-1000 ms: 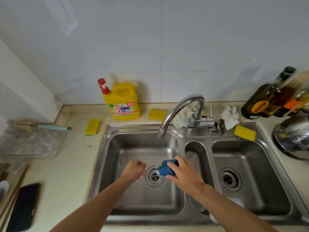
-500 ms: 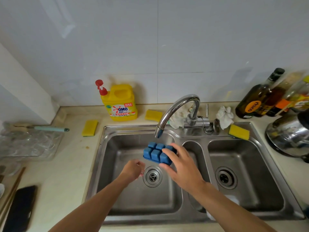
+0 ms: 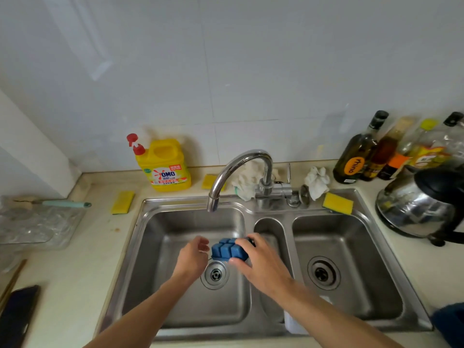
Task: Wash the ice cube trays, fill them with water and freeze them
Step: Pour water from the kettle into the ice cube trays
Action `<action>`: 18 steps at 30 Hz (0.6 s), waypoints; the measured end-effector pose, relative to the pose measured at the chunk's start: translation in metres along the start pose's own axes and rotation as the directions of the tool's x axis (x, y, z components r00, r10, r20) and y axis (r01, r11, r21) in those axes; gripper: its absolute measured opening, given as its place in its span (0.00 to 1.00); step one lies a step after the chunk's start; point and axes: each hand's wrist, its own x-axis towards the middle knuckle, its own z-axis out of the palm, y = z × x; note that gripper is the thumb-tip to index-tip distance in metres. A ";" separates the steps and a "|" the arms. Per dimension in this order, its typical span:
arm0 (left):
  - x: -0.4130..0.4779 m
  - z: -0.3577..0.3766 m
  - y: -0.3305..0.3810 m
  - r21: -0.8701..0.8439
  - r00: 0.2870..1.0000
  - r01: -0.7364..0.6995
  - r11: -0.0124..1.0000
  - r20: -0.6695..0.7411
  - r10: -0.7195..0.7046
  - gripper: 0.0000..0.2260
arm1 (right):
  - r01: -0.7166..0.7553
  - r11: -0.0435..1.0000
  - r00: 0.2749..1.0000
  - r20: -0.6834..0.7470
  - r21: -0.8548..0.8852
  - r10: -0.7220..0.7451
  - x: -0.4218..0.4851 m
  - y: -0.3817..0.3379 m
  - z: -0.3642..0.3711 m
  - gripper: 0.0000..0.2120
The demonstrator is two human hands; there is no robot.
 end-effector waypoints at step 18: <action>-0.147 0.243 0.206 0.215 0.720 -0.690 0.691 0.114 0.684 0.14 | -0.465 0.818 0.855 -0.070 0.337 0.515 -0.215 0.201 -0.217 0.48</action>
